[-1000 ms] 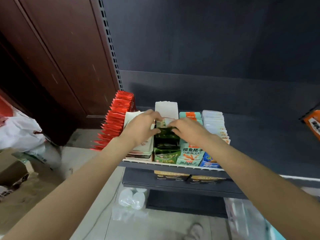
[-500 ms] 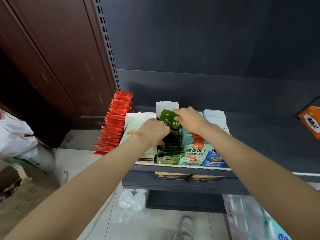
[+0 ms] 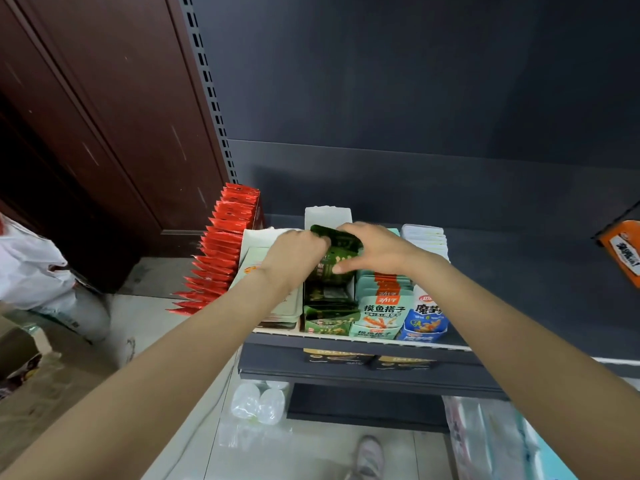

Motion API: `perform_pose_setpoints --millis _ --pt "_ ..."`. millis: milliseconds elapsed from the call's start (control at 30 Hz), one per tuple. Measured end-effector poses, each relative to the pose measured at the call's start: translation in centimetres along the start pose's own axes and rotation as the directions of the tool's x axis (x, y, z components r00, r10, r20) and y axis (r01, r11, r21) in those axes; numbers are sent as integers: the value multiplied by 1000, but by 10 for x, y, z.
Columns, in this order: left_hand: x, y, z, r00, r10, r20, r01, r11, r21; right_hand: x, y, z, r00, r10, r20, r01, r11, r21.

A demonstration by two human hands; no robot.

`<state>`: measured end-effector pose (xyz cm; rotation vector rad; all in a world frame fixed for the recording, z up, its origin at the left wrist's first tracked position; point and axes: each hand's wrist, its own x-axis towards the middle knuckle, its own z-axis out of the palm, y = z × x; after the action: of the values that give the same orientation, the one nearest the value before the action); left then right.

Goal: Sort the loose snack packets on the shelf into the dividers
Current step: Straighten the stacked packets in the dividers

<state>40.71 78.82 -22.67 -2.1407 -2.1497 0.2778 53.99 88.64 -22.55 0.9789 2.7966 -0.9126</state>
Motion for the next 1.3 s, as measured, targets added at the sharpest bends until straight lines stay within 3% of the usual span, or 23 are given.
perform_pose_setpoints --millis 167,233,267,333,400,500,700,833,1033,1300 --pt "4 -8 1 965 -208 -157 140 922 -361 17 -4 10 992 35 -124 -57 982 -180" --pt "-1 -7 -3 924 -224 -310 68 894 -443 20 -6 11 992 60 -115 -84 972 -221" --pt "-4 -7 -5 932 -163 -324 0 893 -450 20 -6 11 992 59 -111 -84 970 -230" --pt "-11 -5 -7 987 26 -158 -101 867 -487 18 -5 12 992 42 -123 -72 966 -247" --pt "-13 -3 -2 984 169 51 -123 861 -494 17 -5 13 990 29 -136 -65 962 -264" --pt "-11 -1 4 960 223 172 -105 851 -515 18 -4 17 987 16 -157 -58 962 -266" --pt "-6 -1 5 926 270 264 -99 849 -520 18 -3 17 987 18 -158 -56 969 -243" --pt "-3 -2 13 906 296 302 -153 896 -417 17 -3 16 990 22 -142 -53 974 -220" --pt "-2 0 20 909 286 303 -112 869 -482 15 -5 15 991 26 -131 -56 972 -227" --pt "5 3 19 898 309 313 -148 883 -446 17 -5 12 991 29 -131 -55 978 -200"
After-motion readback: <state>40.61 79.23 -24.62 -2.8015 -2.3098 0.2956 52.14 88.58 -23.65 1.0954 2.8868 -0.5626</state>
